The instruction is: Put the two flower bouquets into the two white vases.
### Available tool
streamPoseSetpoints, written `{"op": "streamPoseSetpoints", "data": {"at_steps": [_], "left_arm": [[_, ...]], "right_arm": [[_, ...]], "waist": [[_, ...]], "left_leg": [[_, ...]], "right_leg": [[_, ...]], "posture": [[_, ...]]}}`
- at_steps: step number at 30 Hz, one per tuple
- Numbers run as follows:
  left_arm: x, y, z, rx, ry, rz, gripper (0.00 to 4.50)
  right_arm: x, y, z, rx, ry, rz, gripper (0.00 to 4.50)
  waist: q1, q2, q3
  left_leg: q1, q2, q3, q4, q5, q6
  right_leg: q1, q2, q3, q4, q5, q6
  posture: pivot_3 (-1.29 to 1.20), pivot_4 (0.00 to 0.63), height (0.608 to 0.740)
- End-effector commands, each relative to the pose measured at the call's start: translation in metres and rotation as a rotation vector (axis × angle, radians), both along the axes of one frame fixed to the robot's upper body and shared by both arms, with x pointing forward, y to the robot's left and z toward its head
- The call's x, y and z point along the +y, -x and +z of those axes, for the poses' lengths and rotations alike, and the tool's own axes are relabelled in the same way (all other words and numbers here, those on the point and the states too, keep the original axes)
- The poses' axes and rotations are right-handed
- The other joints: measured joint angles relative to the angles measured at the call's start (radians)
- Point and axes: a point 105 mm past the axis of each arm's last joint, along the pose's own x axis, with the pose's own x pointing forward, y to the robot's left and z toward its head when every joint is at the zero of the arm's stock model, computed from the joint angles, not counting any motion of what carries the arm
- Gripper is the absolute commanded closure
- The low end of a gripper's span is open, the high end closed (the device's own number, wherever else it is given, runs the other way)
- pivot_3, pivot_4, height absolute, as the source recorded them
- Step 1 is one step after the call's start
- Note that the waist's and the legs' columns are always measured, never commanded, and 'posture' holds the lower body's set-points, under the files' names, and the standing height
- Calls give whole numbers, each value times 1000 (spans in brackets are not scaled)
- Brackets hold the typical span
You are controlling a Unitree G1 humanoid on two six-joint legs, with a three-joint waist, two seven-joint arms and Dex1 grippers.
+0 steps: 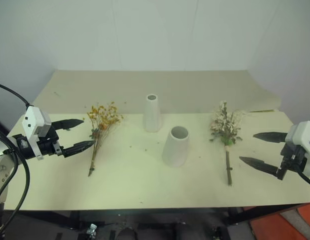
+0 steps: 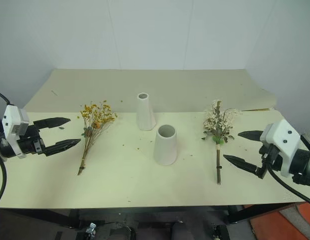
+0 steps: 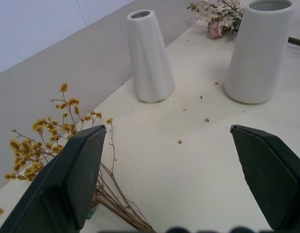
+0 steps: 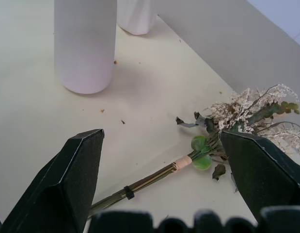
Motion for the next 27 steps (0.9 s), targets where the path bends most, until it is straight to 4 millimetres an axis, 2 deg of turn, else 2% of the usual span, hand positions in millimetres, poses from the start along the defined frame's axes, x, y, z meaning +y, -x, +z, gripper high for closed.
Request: {"op": "streamPoseSetpoints", "data": {"at_steps": [1, 8, 12, 16, 17, 20, 23, 27], "left_arm": [[-1, 4, 11, -51, -13, -9, 0], [0, 5, 15, -66, -5, -4, 0], [0, 1, 13, -20, 62, 65, 0], [-9, -4, 0, 14, 37, 228, 0], [-9, -5, -3, 25, 19, 267, 0], [-10, -19, -8, 156, 121, 458, 0], [-10, -31, -16, 216, 73, 652, 0], [-12, -37, -24, 357, 1, 782, 0]], "right_arm": [[0, 0, 8, -25, 11, 6, 12], [2, -3, 11, -42, 6, 14, 12], [8, -4, 17, -73, 2, 35, 12], [25, -5, 36, -152, -28, 79, 12], [28, -5, 38, -155, -32, 86, 12], [46, -3, 44, -118, -54, 169, 12], [63, -4, 48, -84, -62, 255, 12], [77, -9, 48, -63, -60, 320, 12]], "waist": [[0, 0, 0], [0, 0, 0], [0, 0, 0], [-4, 0, 0], [-3, 0, 0], [1, 0, 0], [4, -1, 0], [1, -2, -1]], "left_leg": [[0, 0, 0, 0, 0, 0], [0, 0, 0, 0, 0, 0], [0, 0, 0, 0, 0, 0], [0, 0, 0, 0, 0, 0], [0, 0, 0, 0, 0, 0], [0, 0, -1, 0, 0, 0], [0, -1, -2, 3, 0, 0], [0, -1, -2, 3, 0, 0]], "right_leg": [[0, 0, 0, 0, 0, 0], [0, 0, 0, 0, 0, 0], [0, 0, 0, 0, 0, 0], [0, 0, 0, 0, 0, 0], [0, 0, 0, 0, 0, 0], [0, 0, 0, 1, 0, 1], [2, 0, 0, 1, 2, 3], [1, 0, 0, 0, 2, 3]], "posture": [[0, 150, 740], [0, 150, 740], [0, 150, 740], [0, 150, 740], [0, 150, 740], [0, 150, 740], [0, 150, 740], [0, 150, 740]]}}
